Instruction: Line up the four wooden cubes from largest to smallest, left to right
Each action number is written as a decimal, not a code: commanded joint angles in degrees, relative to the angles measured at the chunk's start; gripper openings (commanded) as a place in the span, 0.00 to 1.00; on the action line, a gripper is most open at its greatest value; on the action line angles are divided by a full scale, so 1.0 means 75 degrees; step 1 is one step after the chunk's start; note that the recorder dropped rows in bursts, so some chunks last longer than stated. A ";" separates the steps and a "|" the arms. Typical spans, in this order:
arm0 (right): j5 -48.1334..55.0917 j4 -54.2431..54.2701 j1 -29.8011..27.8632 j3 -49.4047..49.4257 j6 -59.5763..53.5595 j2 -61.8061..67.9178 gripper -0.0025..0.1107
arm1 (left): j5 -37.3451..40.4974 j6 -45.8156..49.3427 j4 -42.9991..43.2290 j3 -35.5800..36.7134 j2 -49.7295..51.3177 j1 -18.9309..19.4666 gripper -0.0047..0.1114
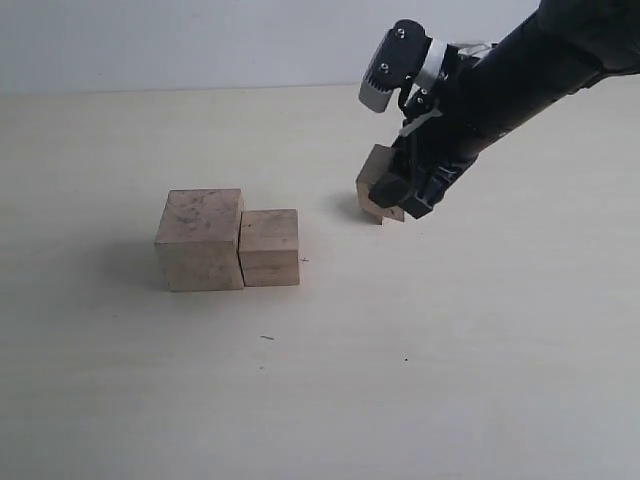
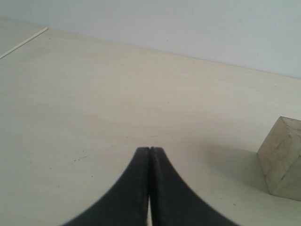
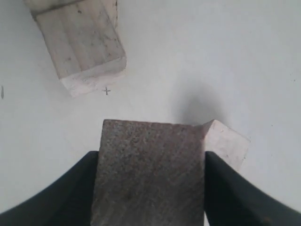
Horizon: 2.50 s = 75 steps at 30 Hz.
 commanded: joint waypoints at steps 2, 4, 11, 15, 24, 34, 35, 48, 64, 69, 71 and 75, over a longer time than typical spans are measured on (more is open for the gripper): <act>0.0187 0.0275 -0.0027 0.0012 -0.0772 0.0018 0.02 | -0.0034 0.0014 -0.0066 0.0019 -0.0046 -0.0014 0.04; 0.0444 0.0446 -0.0042 0.0012 -0.1865 0.0079 0.02 | -0.0034 0.0014 -0.0066 0.0019 -0.0046 -0.0014 0.04; 0.0586 0.1460 -0.0042 0.0012 -0.4635 0.0831 0.02 | -0.0034 0.0014 -0.0066 0.0019 -0.0046 -0.0014 0.04; 0.0539 0.1719 -0.0042 0.0012 -0.5019 0.1250 0.02 | -0.0034 0.0014 -0.0066 0.0019 -0.0046 -0.0014 0.04; 0.0521 0.3084 -0.0028 0.0012 -0.5610 0.1684 0.02 | -0.0034 0.0014 -0.0066 0.0019 -0.0046 -0.0014 0.04; 0.0204 0.3726 -0.0028 0.0012 -0.6006 0.1981 0.02 | -0.0034 0.0014 -0.0066 0.0019 -0.0046 -0.0014 0.04; 0.0204 0.3811 -0.0028 0.0012 -0.6104 0.1981 0.02 | -0.0034 0.0014 -0.0066 0.0019 -0.0046 -0.0014 0.04; 0.0435 0.3886 -0.0028 0.0012 -0.6463 0.2128 0.11 | -0.0034 0.0014 -0.0066 0.0019 -0.0046 -0.0014 0.04; 0.0365 0.4650 -0.0028 0.0012 -0.6304 0.2128 0.70 | -0.0034 0.0014 -0.0066 0.0019 -0.0046 -0.0014 0.04; 0.0409 0.4650 -0.0028 0.0012 -0.6213 0.2128 0.70 | -0.0034 0.0014 -0.0066 0.0019 -0.0046 -0.0014 0.04; 0.0409 0.4548 -0.0028 0.0012 -0.5850 0.2076 0.70 | -0.0034 0.0014 -0.0066 0.0019 -0.0046 -0.0014 0.04; 0.0384 0.3814 -0.0028 0.0012 -0.5394 0.1851 0.70 | -0.0034 0.0014 -0.0066 0.0019 -0.0046 -0.0014 0.04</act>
